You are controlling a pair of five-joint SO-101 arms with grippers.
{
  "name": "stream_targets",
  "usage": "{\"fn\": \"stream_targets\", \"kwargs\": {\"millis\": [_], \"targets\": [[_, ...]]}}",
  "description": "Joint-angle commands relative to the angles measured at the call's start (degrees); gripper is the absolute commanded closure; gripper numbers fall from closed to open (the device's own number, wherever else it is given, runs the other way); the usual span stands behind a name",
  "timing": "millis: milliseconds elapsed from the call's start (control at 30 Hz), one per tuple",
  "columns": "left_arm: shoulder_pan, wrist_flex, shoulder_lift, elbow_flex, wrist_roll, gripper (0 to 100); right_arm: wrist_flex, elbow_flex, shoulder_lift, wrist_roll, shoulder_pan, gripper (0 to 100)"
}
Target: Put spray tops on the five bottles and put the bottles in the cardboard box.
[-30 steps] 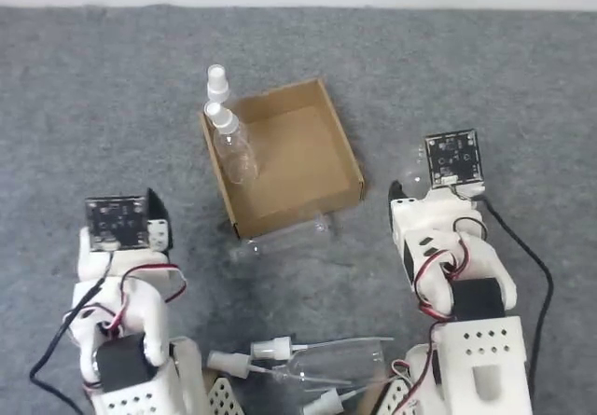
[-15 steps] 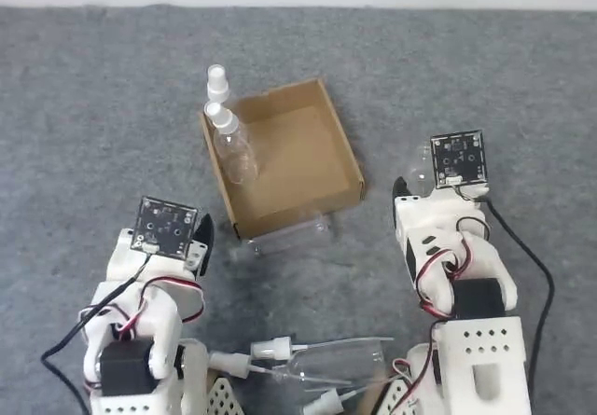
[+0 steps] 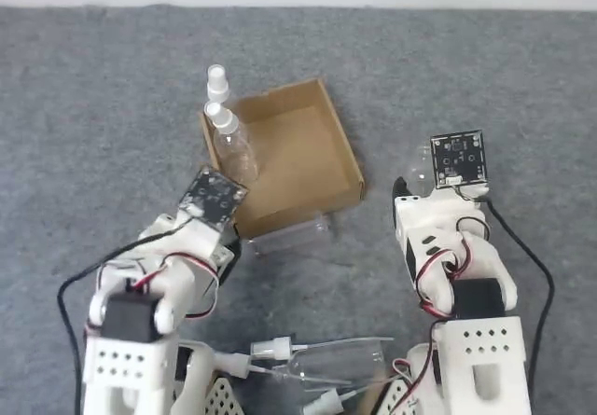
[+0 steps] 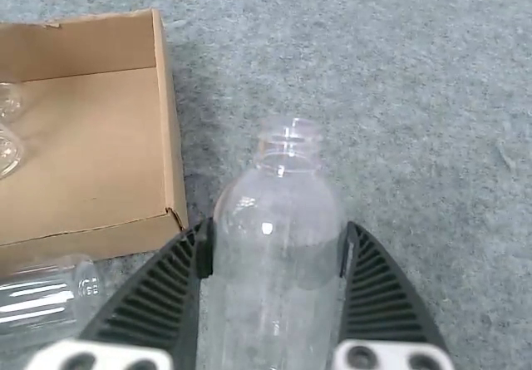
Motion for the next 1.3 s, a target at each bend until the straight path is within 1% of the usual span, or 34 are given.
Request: {"fn": "stream_targets", "kwargs": {"millis": [0,167,267,433,533,600,700,833,900,1000,1133,1267], "targets": [[2.29,5.01,4.92,-7.60,-4.13,79,-1.45,-0.70,-1.19,-0.53,0.66,89.5],[5.98,11.34,5.71,-12.26,-10.02,79,-1.54,-0.70,-1.19,-0.53,1.01,89.4],[8.70,14.33,5.80,-14.46,-12.22,79,-1.54,-0.70,-1.19,-0.53,1.01,89.4],[11.96,14.77,5.89,-14.46,-12.92,79,-1.54,-0.70,-1.19,-0.44,1.19,89.4],[13.63,15.56,6.15,-14.46,-14.51,79,-1.98,-0.70,-1.19,-0.53,2.77,89.5],[14.77,16.44,8.35,-14.99,-15.56,79,-2.86,-0.62,-1.19,-0.62,3.74,89.6],[15.30,17.41,15.03,-17.10,-15.74,79,-3.12,-0.53,-1.19,-0.70,4.44,89.7],[16.97,21.80,25.76,-21.05,-19.96,80,-3.12,-0.53,-1.19,-1.58,4.53,89.4],[18.11,22.24,29.27,-22.29,-21.19,79,-3.12,-0.53,-1.19,-1.58,4.53,89.4],[20.40,22.07,31.91,-22.73,-21.63,79,-3.12,-0.53,-1.19,-1.58,4.88,89.4],[24.35,22.07,33.93,-22.29,-21.36,77,-4.53,-0.35,-1.10,-1.85,7.25,89.5],[25.67,21.98,36.92,-22.55,-21.36,76,-7.43,1.41,-1.10,-1.85,7.52,89.4]]}}
